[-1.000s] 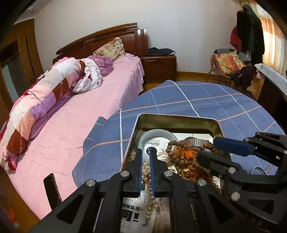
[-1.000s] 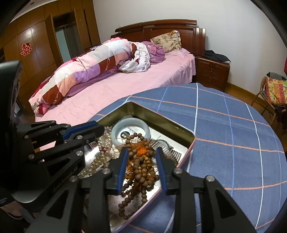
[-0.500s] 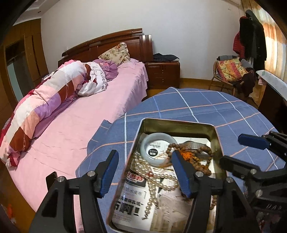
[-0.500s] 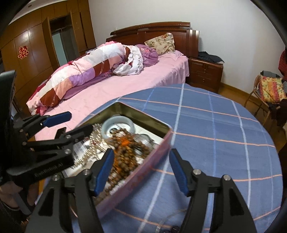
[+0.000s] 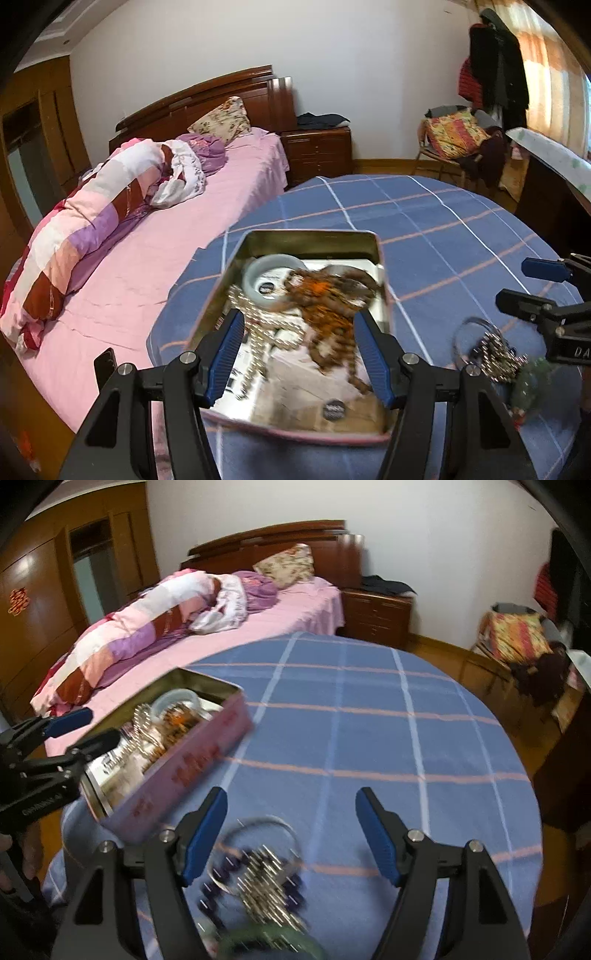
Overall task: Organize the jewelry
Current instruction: 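Grasp the green jade bangle with the right tool while the left tool reaches the silver bangle, then grasp the silver bangle with the left tool while the right tool holds the green bangle, then lower both bangles into the pink tin and open both tools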
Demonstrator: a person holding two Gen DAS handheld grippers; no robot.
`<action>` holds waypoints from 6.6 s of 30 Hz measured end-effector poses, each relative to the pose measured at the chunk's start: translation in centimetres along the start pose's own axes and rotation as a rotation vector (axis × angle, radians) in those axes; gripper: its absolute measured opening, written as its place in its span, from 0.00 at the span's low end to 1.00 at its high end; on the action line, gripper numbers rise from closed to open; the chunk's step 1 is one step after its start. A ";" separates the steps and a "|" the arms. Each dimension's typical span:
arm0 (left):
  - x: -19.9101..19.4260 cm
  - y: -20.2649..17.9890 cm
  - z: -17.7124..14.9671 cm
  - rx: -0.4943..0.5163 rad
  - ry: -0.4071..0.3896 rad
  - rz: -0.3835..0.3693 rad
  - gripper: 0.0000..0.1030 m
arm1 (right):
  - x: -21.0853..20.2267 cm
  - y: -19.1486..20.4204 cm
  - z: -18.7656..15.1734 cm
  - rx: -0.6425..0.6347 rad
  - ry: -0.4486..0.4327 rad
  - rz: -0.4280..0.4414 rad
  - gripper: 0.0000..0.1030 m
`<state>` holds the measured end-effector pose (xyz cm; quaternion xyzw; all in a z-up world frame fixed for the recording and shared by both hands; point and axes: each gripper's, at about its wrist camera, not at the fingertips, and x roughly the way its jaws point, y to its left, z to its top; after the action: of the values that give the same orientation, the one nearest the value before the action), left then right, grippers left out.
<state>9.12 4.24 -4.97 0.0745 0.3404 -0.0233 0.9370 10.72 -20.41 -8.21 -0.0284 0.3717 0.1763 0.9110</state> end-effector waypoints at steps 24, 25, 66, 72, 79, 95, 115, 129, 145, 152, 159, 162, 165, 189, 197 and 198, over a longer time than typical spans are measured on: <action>-3.3 -6.0 -3.9 0.121 0.017 -0.045 0.60 | -1.4 -1.3 -7.9 -0.002 0.096 0.033 0.15; -3.2 -6.2 -3.8 0.121 0.017 -0.050 0.60 | -1.6 -1.5 -7.9 0.001 0.095 0.039 0.13; 2.4 -12.1 -1.2 0.170 0.116 -0.170 0.03 | -4.2 -3.2 -6.2 0.060 -0.051 0.004 0.11; -1.5 -11.3 0.2 0.160 -0.005 -0.163 0.03 | -5.4 -3.1 -5.4 0.059 -0.095 -0.002 0.11; -3.7 -10.2 1.3 0.157 -0.074 -0.142 0.03 | -5.9 -2.4 -4.8 0.048 -0.125 0.006 0.11; -4.0 -6.2 0.9 0.092 -0.082 -0.081 0.03 | -5.7 -0.2 -2.6 0.000 -0.148 0.057 0.11; -2.7 2.5 1.3 -0.048 -0.071 0.055 0.03 | -4.1 5.2 1.4 -0.127 -0.169 0.133 0.11; -0.6 4.7 0.4 -0.085 -0.031 0.070 0.03 | -1.2 9.4 3.4 -0.217 -0.130 0.165 0.11; 1.0 6.1 -0.2 -0.107 0.010 0.076 0.03 | 0.9 11.2 4.2 -0.249 -0.105 0.173 0.11; 1.6 6.1 -0.4 -0.104 0.021 0.075 0.03 | 1.4 11.6 4.3 -0.254 -0.094 0.175 0.11; 2.4 6.0 -0.8 -0.103 0.043 0.068 0.03 | 2.8 12.5 4.2 -0.259 -0.070 0.176 0.11; 2.7 6.0 -0.9 -0.100 0.049 0.067 0.03 | 3.4 12.6 4.0 -0.260 -0.057 0.177 0.11; 3.0 6.0 -1.1 -0.097 0.059 0.066 0.03 | 3.8 12.6 3.8 -0.259 -0.046 0.176 0.11; 4.6 5.7 -2.3 -0.089 0.121 0.067 0.04 | 6.6 12.9 2.7 -0.281 0.041 0.146 0.12; 4.7 6.0 -2.4 -0.089 0.124 0.072 0.04 | 6.8 13.0 2.5 -0.283 0.044 0.149 0.12; 4.7 6.0 -2.4 -0.090 0.125 0.074 0.04 | 6.8 13.0 2.5 -0.284 0.045 0.149 0.13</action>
<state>11.79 10.60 -9.05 0.0463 0.3958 0.0312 0.9166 12.42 -5.71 -10.03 -0.1332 0.3643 0.2935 0.8737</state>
